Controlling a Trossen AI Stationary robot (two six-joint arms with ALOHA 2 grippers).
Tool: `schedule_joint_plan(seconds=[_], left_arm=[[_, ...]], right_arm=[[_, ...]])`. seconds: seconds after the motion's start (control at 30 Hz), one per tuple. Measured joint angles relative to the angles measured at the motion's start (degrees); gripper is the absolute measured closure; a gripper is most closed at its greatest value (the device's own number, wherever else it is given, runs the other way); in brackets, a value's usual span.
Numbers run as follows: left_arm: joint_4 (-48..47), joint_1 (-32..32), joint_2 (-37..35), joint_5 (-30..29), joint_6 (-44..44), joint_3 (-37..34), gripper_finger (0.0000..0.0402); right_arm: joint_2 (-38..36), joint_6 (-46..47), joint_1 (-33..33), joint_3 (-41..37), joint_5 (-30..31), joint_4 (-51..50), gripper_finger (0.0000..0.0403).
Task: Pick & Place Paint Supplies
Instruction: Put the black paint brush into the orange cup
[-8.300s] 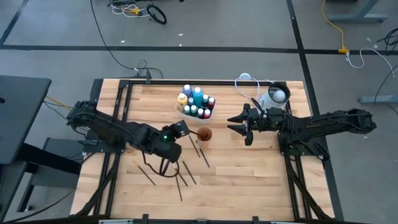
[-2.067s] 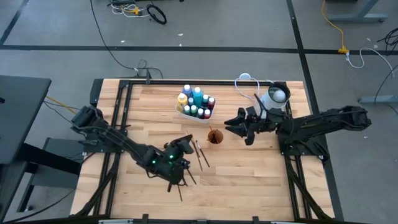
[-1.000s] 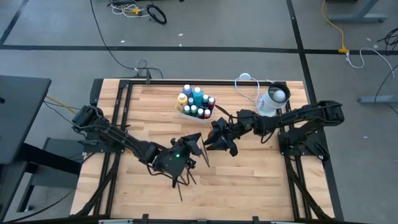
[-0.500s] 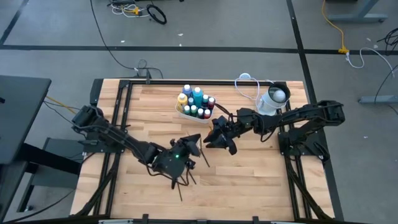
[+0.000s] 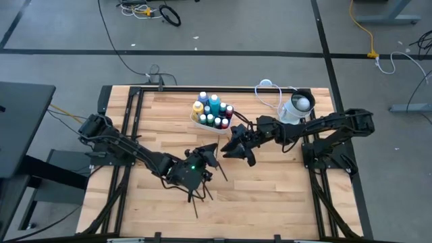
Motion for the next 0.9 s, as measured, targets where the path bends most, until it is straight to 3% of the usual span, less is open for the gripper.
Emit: schedule_joint_plan(seconds=[0.1,0.17,0.23,0.37,0.53,0.7,0.9], left_arm=[[0.01,0.0,0.0,0.74,-1.91,0.0,0.04],[-0.04,0.0,0.0,1.81,-7.91,0.0,0.0399],[-0.02,0.0,0.0,2.62,-20.21,0.0,0.0393],[-1.79,0.58,0.0,7.31,-53.57,0.06,0.0376],[-13.34,0.88,0.0,18.54,-87.01,0.07,0.037],[-27.38,0.81,0.0,23.87,-109.76,0.07,0.0368],[-43.52,0.88,0.59,27.03,-127.45,0.07,0.035]], right_arm=[[-1.73,0.16,0.01,-0.01,-3.96,0.11,0.0245],[-2.77,-1.53,0.3,-0.01,-5.28,0.02,0.0245],[-3.54,-2.96,0.76,-0.01,-5.86,-0.98,0.0245],[-3.79,-4.49,1.57,-0.01,-5.84,-2.94,0.0245],[-3.79,-4.5,1.94,-0.01,-5.8,-4.7,0.0245],[-3.79,-4.5,1.94,-0.01,-5.71,-4.64,0.0245],[-3.79,-4.54,1.96,-0.01,-5.05,-4.61,0.0245]])
